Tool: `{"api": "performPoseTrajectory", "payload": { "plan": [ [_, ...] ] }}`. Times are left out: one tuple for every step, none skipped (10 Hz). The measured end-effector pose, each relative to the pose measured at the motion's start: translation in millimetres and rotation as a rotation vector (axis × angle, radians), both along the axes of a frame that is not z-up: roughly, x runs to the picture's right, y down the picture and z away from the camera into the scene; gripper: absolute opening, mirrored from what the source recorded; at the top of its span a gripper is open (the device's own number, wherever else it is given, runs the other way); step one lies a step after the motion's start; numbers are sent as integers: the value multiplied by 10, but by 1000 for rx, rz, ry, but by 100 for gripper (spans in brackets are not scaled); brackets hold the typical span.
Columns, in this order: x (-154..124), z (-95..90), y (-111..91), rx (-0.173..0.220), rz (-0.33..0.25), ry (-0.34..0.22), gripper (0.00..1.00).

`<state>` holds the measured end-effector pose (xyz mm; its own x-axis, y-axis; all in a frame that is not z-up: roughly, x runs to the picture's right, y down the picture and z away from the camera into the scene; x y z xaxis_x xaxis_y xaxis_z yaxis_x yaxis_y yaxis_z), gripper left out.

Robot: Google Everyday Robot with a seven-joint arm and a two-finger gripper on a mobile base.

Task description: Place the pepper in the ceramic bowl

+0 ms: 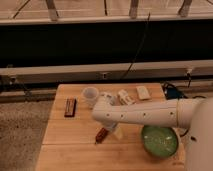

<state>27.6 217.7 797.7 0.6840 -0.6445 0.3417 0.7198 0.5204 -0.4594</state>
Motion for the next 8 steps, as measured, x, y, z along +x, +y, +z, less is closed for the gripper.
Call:
{"api": "performPoseTrajectory", "payload": {
  "plan": [
    [8, 1, 5, 0, -2, -2, 80],
    [-8, 4, 16, 0, 0, -7, 80],
    [-29, 3, 22, -3, -3, -9, 80],
    [-19, 15, 23, -3, -2, -9, 80],
    [-7, 32, 42, -5, -3, -8, 80],
    [-32, 45, 50, -4, -1, -18, 80],
    [-29, 51, 51, -4, -1, -19, 80],
    [-27, 56, 56, -5, 0, -20, 80]
  ]
}}
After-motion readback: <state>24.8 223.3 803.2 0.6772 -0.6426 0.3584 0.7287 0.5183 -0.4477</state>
